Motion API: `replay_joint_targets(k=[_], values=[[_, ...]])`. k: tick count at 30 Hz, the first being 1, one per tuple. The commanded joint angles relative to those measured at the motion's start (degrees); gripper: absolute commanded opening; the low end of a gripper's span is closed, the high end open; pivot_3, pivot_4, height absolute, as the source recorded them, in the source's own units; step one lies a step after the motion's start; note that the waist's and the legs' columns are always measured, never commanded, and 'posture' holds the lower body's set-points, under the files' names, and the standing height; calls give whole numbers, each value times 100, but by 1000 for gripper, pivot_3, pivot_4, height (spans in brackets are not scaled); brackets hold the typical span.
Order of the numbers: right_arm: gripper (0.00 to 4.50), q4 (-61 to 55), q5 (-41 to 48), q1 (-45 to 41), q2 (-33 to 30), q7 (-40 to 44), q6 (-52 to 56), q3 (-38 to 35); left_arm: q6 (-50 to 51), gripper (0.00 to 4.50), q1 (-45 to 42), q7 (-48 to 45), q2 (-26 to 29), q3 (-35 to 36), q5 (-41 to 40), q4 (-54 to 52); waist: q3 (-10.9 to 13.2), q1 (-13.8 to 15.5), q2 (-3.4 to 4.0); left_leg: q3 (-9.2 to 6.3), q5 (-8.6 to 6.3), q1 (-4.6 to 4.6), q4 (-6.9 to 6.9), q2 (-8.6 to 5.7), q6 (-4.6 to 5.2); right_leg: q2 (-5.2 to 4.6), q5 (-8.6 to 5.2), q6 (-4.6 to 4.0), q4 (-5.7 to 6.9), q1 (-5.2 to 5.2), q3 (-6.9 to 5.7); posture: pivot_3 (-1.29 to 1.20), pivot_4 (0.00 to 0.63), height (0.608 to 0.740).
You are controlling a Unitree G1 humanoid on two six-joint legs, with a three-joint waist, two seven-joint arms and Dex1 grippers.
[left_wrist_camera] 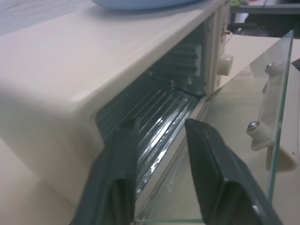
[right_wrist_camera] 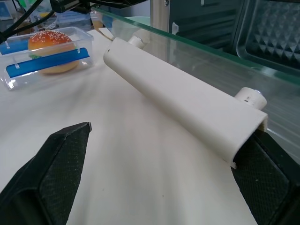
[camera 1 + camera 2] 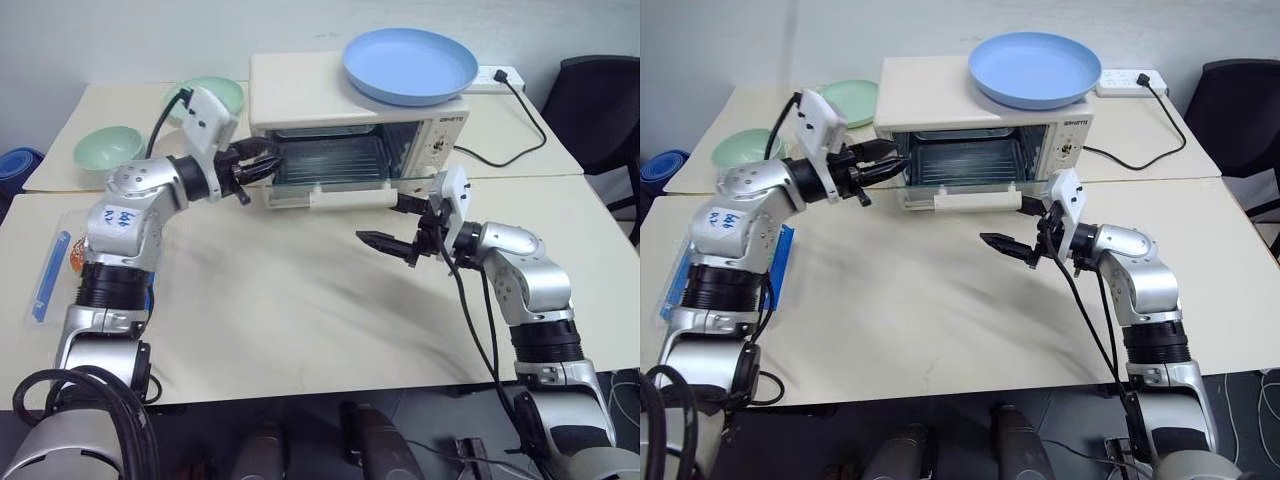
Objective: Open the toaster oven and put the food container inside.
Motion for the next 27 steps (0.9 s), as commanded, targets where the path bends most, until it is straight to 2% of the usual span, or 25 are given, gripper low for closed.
replay_joint_targets(k=[1,2,9,17,22,27], values=[[4500,-462,178,142,-83,-142,-18,-217,-191,245,-213,-200,-41,10,160,102,0,2,0,1,0,0,2,0,1,0,0,0,4,-1,1,0,150,740],[4500,-553,186,219,-118,-197,0,-254,-194,59,-218,-257,-58,12,183,127,0,4,0,1,-2,-1,4,0,3,0,0,0,9,-3,1,0,150,740],[4500,-1715,571,1335,-601,-602,559,-862,139,59,317,-769,6,-54,77,-604,0,18,0,0,1,2,21,-5,11,-5,0,0,36,0,5,0,150,740],[4500,-3471,2008,2808,-1486,-442,1719,-1881,773,59,1502,-789,207,1,44,-1838,1,-3,-3,16,8,30,27,-8,15,1,0,1,46,6,35,0,150,740],[4500,-3815,2760,2840,-1891,-467,2078,-2214,1546,59,2133,-188,209,35,195,-2391,4,-6,-7,9,7,121,19,2,17,59,-5,6,11,114,47,0,150,740],[4500,-3683,3093,2130,-1997,-592,2185,-1973,2262,59,2693,489,166,-99,472,-2848,4,-18,-7,21,5,126,12,14,20,77,-7,9,-11,122,72,0,150,740]])
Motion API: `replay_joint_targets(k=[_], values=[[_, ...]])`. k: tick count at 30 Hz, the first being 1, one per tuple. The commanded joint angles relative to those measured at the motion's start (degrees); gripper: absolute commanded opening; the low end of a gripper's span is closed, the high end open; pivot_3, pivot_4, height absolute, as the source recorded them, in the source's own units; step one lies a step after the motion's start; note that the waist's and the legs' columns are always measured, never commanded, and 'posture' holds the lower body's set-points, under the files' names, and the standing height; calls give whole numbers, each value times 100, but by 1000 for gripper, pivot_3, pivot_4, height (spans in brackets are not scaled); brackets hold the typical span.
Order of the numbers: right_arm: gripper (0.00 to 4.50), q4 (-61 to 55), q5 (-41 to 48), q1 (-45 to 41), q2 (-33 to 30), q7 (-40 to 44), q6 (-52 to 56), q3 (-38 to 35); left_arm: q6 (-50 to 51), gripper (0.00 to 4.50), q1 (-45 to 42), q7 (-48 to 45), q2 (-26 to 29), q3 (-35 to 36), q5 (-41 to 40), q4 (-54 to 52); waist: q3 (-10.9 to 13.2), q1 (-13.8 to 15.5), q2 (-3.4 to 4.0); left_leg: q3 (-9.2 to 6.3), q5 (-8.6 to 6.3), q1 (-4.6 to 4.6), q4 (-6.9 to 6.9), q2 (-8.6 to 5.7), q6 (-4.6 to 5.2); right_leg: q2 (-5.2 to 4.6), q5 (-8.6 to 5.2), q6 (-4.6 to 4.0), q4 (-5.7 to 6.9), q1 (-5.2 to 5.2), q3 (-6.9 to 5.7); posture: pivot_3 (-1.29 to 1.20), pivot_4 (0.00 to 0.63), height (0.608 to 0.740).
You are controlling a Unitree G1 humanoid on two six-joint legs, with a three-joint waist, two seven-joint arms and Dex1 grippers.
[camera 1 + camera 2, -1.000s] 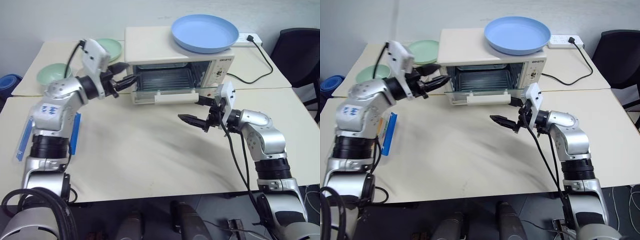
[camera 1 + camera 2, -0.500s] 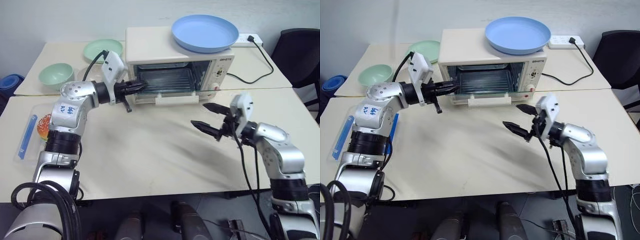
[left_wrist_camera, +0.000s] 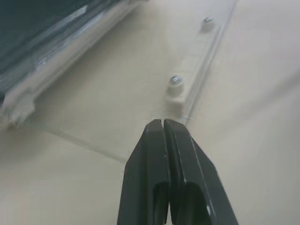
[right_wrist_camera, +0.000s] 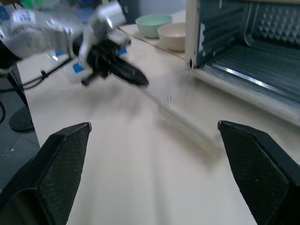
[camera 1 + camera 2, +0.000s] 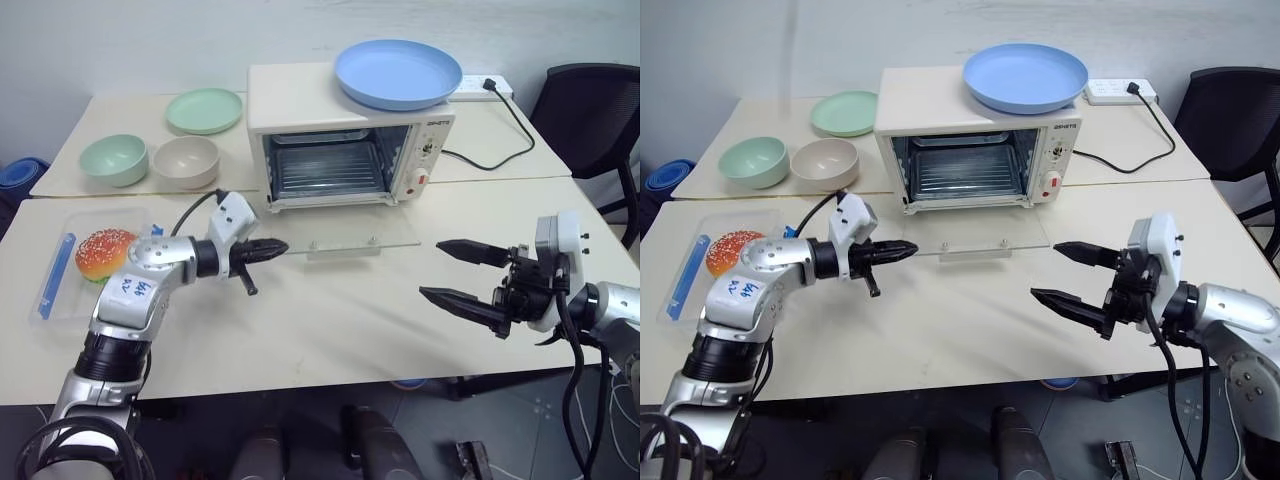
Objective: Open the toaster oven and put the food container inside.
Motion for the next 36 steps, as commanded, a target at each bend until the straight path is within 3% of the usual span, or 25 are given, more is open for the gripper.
replay_joint_targets(k=[1,7,10,15,20,23,25,29,32,36], values=[[4500,24,301,-562,-142,-46,44,105,478,59,276,515,-32,-1,151,-515,-1,9,-3,-2,-1,-2,0,0,0,-3,1,1,4,-5,7,0,150,740],[4500,511,146,-1320,-196,303,-37,670,980,59,785,1125,-215,597,-123,-1402,-3,14,-7,-8,-10,-4,0,-2,5,-24,3,2,3,-5,29,0,150,740],[4500,857,72,-1783,-162,656,-103,1021,1750,583,1346,1694,-729,1795,-748,-2686,-3,-7,-8,6,-17,-5,0,-1,13,-56,4,4,4,-14,32,0,150,740],[4500,1448,-257,-2332,0,1229,-367,1586,2643,2070,3008,2643,-2248,3588,-2095,-5185,-5,6,-11,14,-33,-21,1,5,13,-63,4,3,-1,-32,26,0,150,740],[4500,1994,-630,-2778,291,1591,-649,2035,1442,3581,4868,3799,-2268,4059,-3511,-5389,-8,45,-18,10,-35,-18,8,-3,16,-69,4,3,-3,-28,27,0,150,740],[4500,2227,-738,-2949,424,1755,-726,2158,829,4492,5472,4514,-2489,4497,-4060,-5389,-7,38,-19,12,-30,-5,14,-6,25,-70,1,-5,-21,-4,25,0,150,740],[4500,2324,-798,-3015,495,1822,-750,2207,571,4492,5652,4864,-2576,4755,-4473,-5314,-7,20,-18,13,-27,7,14,-5,30,-63,-28,-59,-53,25,26,0,150,740],[4500,2457,-927,-3093,610,1884,-818,2273,11,4492,5845,5734,-2501,5159,-5633,-4805,-8,15,-18,14,-32,17,11,5,31,-52,-28,-60,-85,53,28,0,150,740],[4500,2432,-940,-3079,645,1874,-800,2248,-422,4492,5836,6545,-2396,5120,-6567,-4535,-8,20,-18,16,-42,14,10,5,39,-60,-14,-35,-82,48,25,0,150,740],[4500,2349,-893,-2990,674,1715,-734,2144,-725,4492,6037,6980,-2175,4896,-7169,-4359,-8,21,-18,14,-56,11,10,2,42,-73,-5,-20,-83,46,15,0,150,740]])
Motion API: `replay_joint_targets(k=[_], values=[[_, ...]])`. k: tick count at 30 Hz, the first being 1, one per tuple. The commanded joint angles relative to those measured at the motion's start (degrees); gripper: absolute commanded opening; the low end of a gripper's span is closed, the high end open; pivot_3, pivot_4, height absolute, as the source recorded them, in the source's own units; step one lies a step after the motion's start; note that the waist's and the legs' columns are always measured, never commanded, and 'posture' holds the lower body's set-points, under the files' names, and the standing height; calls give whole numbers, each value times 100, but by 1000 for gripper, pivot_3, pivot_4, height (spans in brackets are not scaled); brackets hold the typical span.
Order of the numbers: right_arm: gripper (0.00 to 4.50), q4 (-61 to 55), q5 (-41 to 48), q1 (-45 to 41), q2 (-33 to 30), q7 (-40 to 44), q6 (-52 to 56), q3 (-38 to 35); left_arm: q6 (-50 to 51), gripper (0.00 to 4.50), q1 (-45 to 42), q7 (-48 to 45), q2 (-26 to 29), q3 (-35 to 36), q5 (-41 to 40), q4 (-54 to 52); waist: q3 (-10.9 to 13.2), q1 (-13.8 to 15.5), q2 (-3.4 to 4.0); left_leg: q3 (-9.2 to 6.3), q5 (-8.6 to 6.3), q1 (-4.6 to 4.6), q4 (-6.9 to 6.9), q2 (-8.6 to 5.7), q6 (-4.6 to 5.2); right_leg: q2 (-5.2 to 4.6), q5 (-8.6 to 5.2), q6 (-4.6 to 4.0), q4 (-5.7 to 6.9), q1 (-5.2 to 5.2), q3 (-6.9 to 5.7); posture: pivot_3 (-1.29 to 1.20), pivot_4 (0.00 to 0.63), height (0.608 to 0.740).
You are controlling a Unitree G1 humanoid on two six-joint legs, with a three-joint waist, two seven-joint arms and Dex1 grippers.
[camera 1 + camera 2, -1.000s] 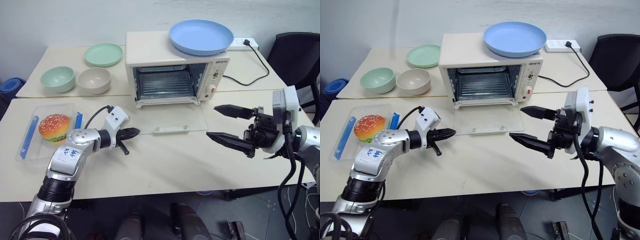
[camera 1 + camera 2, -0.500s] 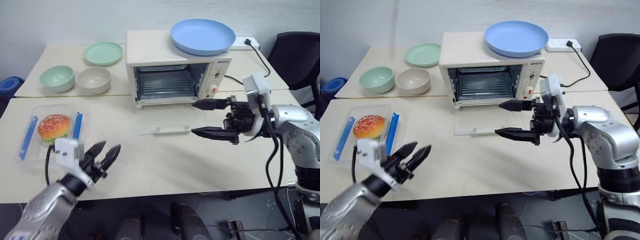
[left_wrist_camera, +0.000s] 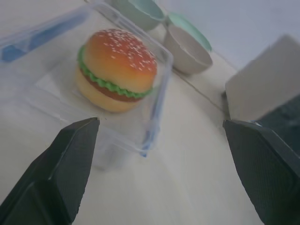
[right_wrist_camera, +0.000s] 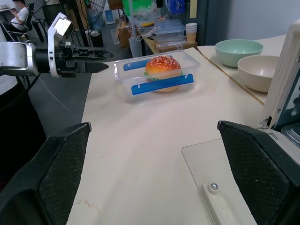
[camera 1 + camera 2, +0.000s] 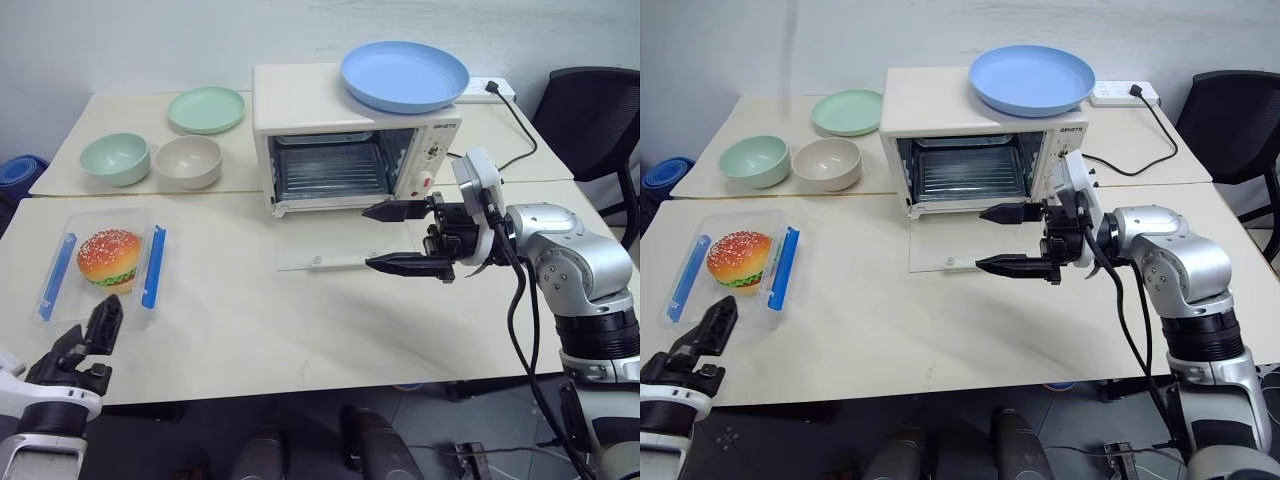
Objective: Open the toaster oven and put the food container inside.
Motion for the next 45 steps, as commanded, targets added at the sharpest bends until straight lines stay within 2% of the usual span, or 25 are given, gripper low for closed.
replay_joint_targets(k=[1,10,17,21,29,32,39,43,45], values=[[4500,-241,57,22,35,-139,-23,-228,-398,4492,209,356,195,-33,-612,237,0,0,1,1,-3,0,0,-1,1,-1,0,-1,-2,0,0,0,150,740],[4500,-708,196,399,-33,-515,103,-448,-985,4492,-40,1104,740,-36,-1544,1502,0,4,1,-5,-5,-2,-3,1,-1,0,-19,-33,-8,1,-11,0,150,740],[4500,-1002,278,689,-24,-732,187,-594,-653,4492,-358,1750,1637,-271,-1883,2424,-1,8,0,-13,-5,-2,-3,1,-1,-3,-20,-36,-8,2,-19,0,150,740],[4500,-1162,329,853,35,-866,197,-599,-455,4492,-533,2081,2103,-406,-2073,2603,-1,5,2,-14,-6,-2,-9,0,-2,-10,-18,-33,-12,4,-20,0,150,740],[4500,-1299,427,993,57,-967,198,-609,-470,4492,-754,3297,2516,-785,-2604,2599,-2,3,8,-21,-10,-2,-26,5,-10,-15,-17,-31,-18,-1,-26,0,150,740],[4500,-1265,436,981,38,-971,184,-632,-655,3937,-1072,3788,2583,-940,-2750,2451,-4,8,14,-26,-10,-2,-31,5,-11,-17,-18,-33,-22,0,-31,0,150,740],[4500,-1288,455,1011,23,-984,181,-660,-825,1846,-1640,4413,3026,-873,-2981,2487,-3,10,14,-39,-9,-9,-41,5,-16,-18,-18,-32,-31,-2,-46,0,150,740],[4500,-1282,432,1040,-9,-998,166,-693,-738,777,-1838,4498,3254,-888,-3020,2649,-3,10,13,-43,-7,-9,-58,5,-21,-20,-17,-30,-36,-7,-54,0,150,740],[4500,-1255,489,1083,-106,-961,260,-759,-290,356,-1882,4212,3602,-919,-3021,2886,-3,14,13,-44,-6,-9,-71,4,-25,-20,-15,-28,-36,-13,-57,0,150,740]])
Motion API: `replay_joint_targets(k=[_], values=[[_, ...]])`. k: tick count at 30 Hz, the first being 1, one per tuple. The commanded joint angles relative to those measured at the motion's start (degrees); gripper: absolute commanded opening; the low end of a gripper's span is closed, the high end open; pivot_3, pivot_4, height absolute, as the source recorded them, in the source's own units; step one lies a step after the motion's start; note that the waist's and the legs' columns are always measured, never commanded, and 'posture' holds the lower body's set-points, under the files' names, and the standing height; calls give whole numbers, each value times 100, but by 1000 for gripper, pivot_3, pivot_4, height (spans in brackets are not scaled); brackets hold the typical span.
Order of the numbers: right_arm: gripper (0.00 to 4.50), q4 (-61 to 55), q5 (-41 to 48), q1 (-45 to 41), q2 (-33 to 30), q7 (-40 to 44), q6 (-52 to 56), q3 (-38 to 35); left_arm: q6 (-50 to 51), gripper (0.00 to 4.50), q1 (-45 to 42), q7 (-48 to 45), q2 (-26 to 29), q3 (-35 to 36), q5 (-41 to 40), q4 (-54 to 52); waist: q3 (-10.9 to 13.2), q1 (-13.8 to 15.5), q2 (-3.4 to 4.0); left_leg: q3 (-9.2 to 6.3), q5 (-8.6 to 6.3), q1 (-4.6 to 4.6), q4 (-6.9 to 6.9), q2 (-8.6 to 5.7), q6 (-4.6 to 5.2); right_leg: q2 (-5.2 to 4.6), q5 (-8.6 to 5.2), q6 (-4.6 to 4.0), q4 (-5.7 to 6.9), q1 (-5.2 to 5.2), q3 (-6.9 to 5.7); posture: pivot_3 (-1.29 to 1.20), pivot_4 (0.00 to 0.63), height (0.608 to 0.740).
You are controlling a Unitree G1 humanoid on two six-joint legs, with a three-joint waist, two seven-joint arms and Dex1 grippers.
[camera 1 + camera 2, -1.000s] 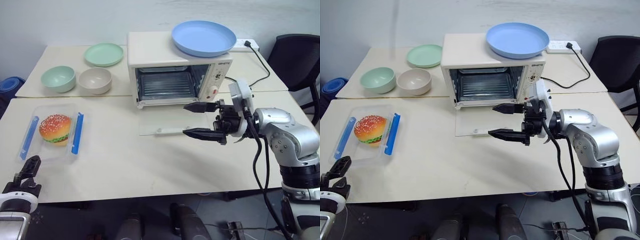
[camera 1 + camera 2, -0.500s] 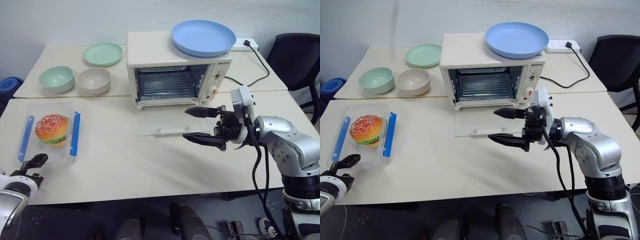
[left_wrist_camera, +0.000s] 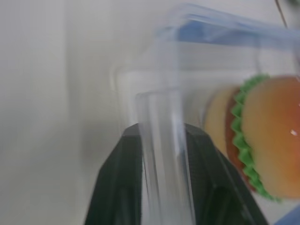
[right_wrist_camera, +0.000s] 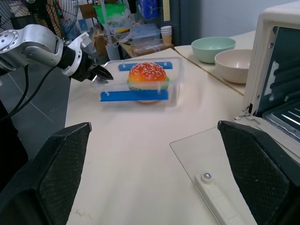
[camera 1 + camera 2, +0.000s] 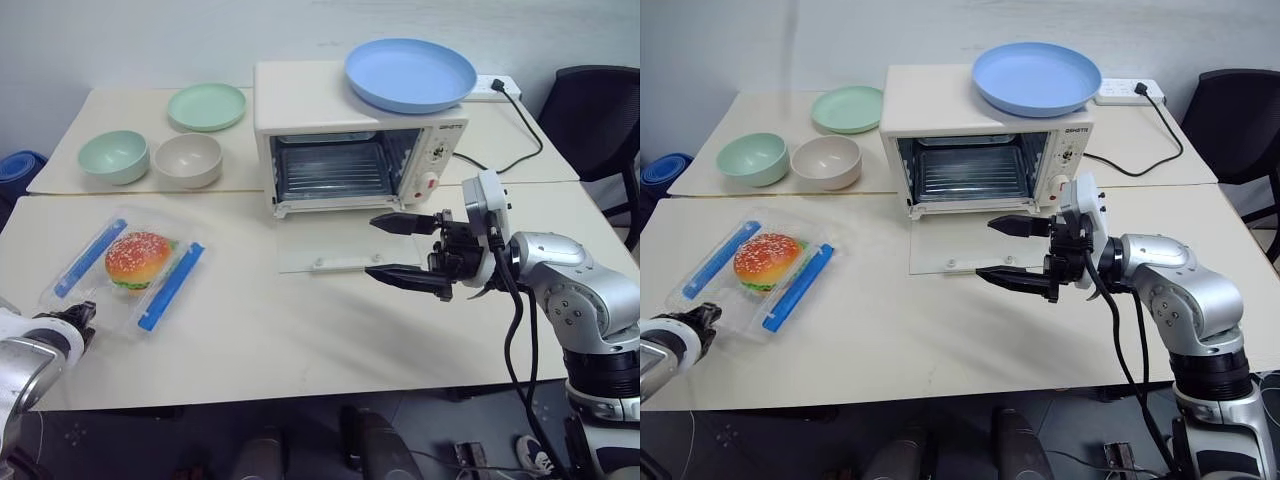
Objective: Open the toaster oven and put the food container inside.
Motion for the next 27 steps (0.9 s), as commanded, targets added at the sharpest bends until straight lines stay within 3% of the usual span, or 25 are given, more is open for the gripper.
replay_joint_targets(k=[1,7,9,13,17,20,24,27], values=[[4500,-174,202,82,-218,38,105,-324,693,356,-100,-548,674,86,-38,354,0,6,0,-3,3,-3,-6,0,-5,0,2,3,2,-7,-5,0,150,740],[4500,-143,167,326,-483,-55,139,-628,2381,356,-455,-3129,2136,-106,295,1012,1,33,0,-14,24,-49,-17,-7,-35,9,-2,-2,20,-69,-37,0,150,740],[4500,-170,73,450,-507,-149,69,-691,2664,356,-661,-3667,2372,-221,385,1119,1,26,0,-9,24,-48,-21,-8,-35,10,-2,-2,21,-71,-46,0,150,740],[4500,-371,169,832,-527,-374,132,-952,2982,356,-1700,-4472,2618,-1106,719,1142,5,19,6,-11,23,-55,-20,-8,-33,8,-1,0,20,-73,-40,0,150,740],[4500,-639,219,1237,-523,-595,148,-1171,3183,356,-3357,-4389,2045,-2387,1247,1511,5,30,8,-19,25,-63,-15,-9,-34,10,4,8,23,-75,-39,0,150,740],[4500,-819,293,1465,-493,-789,173,-1327,3386,356,-4635,-3928,1122,-3191,1714,2088,6,79,6,-29,35,-70,-4,-15,-41,10,12,21,32,-77,-42,0,150,740],[4500,-1026,336,1738,-492,-1000,152,-1513,3672,356,-5855,-3735,-91,-3762,2539,2933,7,168,4,-35,44,-84,28,-25,-49,11,20,35,49,-78,-45,0,150,740],[4500,-1150,386,1906,-493,-1140,154,-1661,3847,356,-6327,-3790,-631,-3789,3073,3365,7,154,4,-29,47,-89,44,-30,-50,13,26,45,54,-78,-46,0,150,740]])
